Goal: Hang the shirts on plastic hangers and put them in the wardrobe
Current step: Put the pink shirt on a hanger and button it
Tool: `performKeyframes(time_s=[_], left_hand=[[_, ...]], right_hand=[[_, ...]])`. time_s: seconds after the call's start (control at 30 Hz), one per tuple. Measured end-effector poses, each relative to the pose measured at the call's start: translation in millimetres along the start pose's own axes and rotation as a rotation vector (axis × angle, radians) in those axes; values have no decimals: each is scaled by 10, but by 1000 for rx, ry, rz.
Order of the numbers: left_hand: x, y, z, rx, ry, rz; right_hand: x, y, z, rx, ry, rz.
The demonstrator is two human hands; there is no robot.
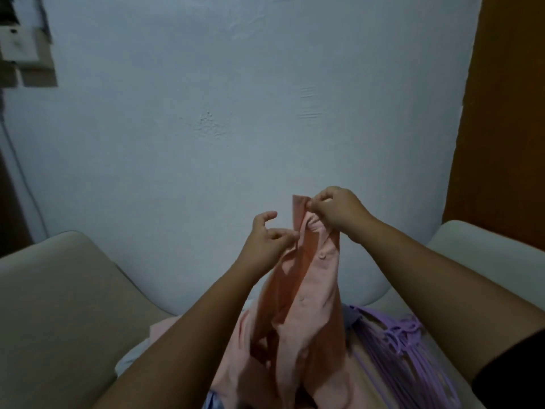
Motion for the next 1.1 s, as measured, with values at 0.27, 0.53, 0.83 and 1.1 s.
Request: performKeyframes(time_s=[0.27, 0.53, 0.83, 1.1], left_hand=[[-160, 316, -215, -125, 20, -19], [-236, 304, -300, -189, -152, -61], [-264, 335, -418, -184, -152, -67], [-123, 197, -234, 257, -29, -18]], right_hand=[[234, -134, -84, 294, -57, -162], [444, -288, -29, 555, 44, -170], [446, -181, 42, 515, -100, -49], [550, 26, -36, 397, 64, -42]])
Point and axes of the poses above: each hand's wrist, its own y-axis towards the middle knuckle, its own z-axis out of the palm, x = y × z, the point moved 5 cm from there along y, towards the middle knuckle, and after that the axes turned 13 degrees about z, right-handed, at the moved point
